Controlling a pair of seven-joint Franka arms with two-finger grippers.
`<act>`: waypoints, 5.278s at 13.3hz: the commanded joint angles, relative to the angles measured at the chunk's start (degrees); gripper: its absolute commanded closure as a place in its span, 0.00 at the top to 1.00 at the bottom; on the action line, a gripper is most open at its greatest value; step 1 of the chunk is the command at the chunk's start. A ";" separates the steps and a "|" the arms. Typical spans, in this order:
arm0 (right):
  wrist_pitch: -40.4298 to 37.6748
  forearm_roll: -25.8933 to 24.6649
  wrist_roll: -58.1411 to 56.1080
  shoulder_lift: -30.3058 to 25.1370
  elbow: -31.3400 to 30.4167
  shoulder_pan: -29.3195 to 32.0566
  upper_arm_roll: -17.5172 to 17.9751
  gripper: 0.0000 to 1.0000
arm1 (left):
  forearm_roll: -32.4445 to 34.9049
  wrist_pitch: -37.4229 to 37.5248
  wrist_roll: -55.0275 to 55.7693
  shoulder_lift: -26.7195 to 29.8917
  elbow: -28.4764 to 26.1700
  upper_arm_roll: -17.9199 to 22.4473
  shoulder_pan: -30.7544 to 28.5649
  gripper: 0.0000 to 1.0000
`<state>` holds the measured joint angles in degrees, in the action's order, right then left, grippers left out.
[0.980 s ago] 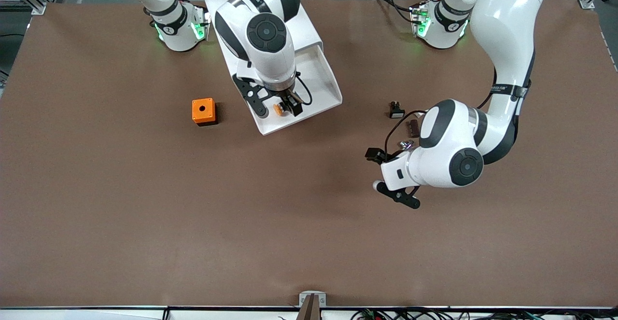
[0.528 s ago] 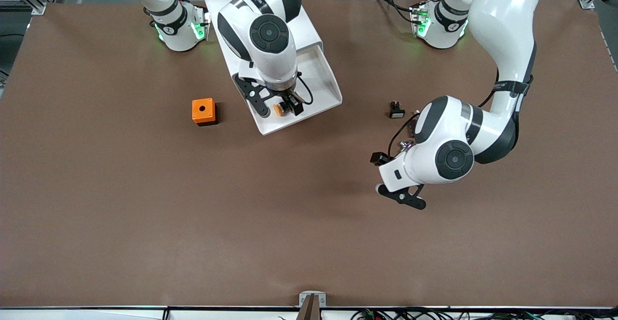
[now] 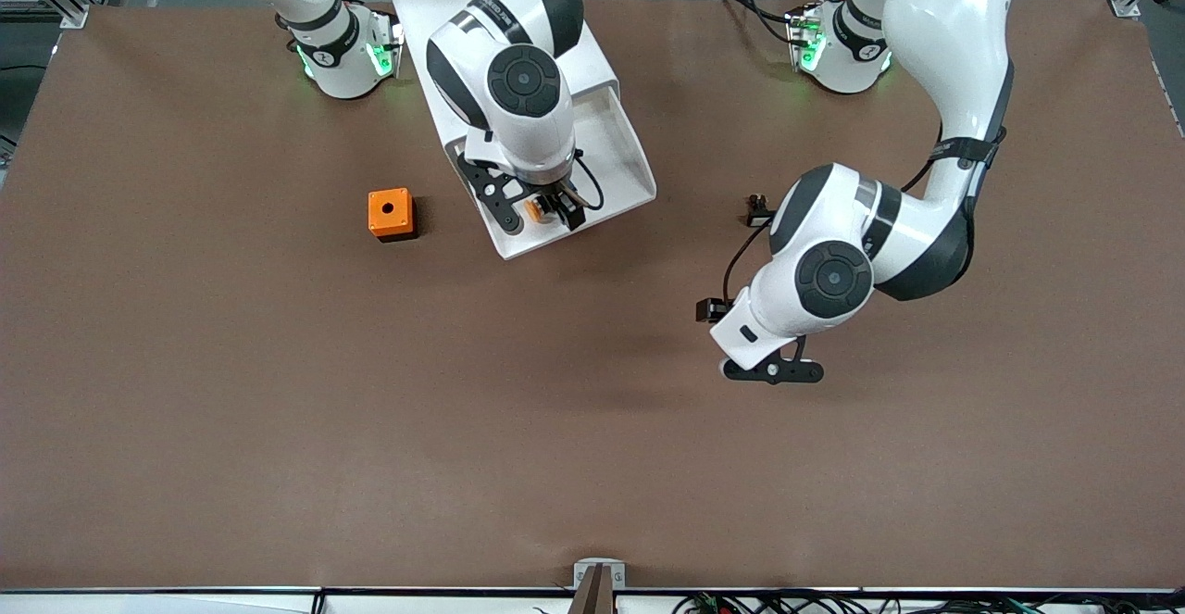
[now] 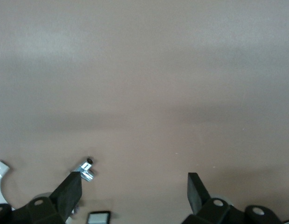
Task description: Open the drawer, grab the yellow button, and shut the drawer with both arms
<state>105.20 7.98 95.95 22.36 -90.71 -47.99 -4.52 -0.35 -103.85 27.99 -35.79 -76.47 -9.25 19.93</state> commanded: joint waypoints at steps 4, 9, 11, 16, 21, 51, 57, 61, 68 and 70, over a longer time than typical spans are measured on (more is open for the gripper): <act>-0.26 0.55 -0.23 -0.13 1.23 -0.44 -0.58 0.29 | 0.61 0.49 15.49 1.07 -0.43 -0.15 3.09 1.00; -8.40 0.64 -0.76 -0.30 7.71 2.45 -0.76 0.27 | 0.35 0.14 22.63 0.72 -0.43 -0.24 5.99 1.00; -16.74 0.98 -7.31 -0.57 12.64 6.05 -0.67 0.27 | 0.26 -0.13 24.65 0.63 -0.35 -0.94 6.69 1.00; -29.25 1.34 -35.76 -5.13 15.30 18.78 -1.20 0.24 | 0.17 -1.53 27.73 0.37 -0.43 -2.09 6.96 1.00; -30.41 -6.82 -69.26 -6.19 13.02 31.97 -1.11 0.24 | 0.35 -4.78 34.23 -0.60 -0.52 -2.00 10.21 1.00; 23.47 -13.96 -114.05 12.97 -10.02 58.01 -1.11 0.25 | -0.97 -15.94 61.21 0.63 -4.91 -9.47 26.74 1.00; 26.10 -13.87 -115.02 15.07 -9.93 58.80 -1.11 0.27 | -1.76 -17.09 62.27 0.37 -5.18 -9.65 27.53 1.00; 26.45 -13.69 -115.02 15.43 -9.93 59.41 -1.02 0.33 | -1.67 -16.83 59.82 0.81 -5.09 -9.47 25.87 1.00; 25.93 -13.43 -114.93 15.26 -9.67 59.15 -1.02 1.00 | -0.36 -15.78 45.18 3.00 -5.00 -8.94 13.06 1.00; 25.40 -13.43 -114.76 14.73 -9.49 58.98 -0.93 1.00 | -0.35 -12.11 35.08 4.40 -4.92 -9.03 7.43 1.00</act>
<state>131.23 -4.72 -18.61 37.86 -100.45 9.88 -6.68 -1.27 -119.13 70.33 -34.52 -79.94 -17.99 31.81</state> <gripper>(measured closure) 0.207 0.000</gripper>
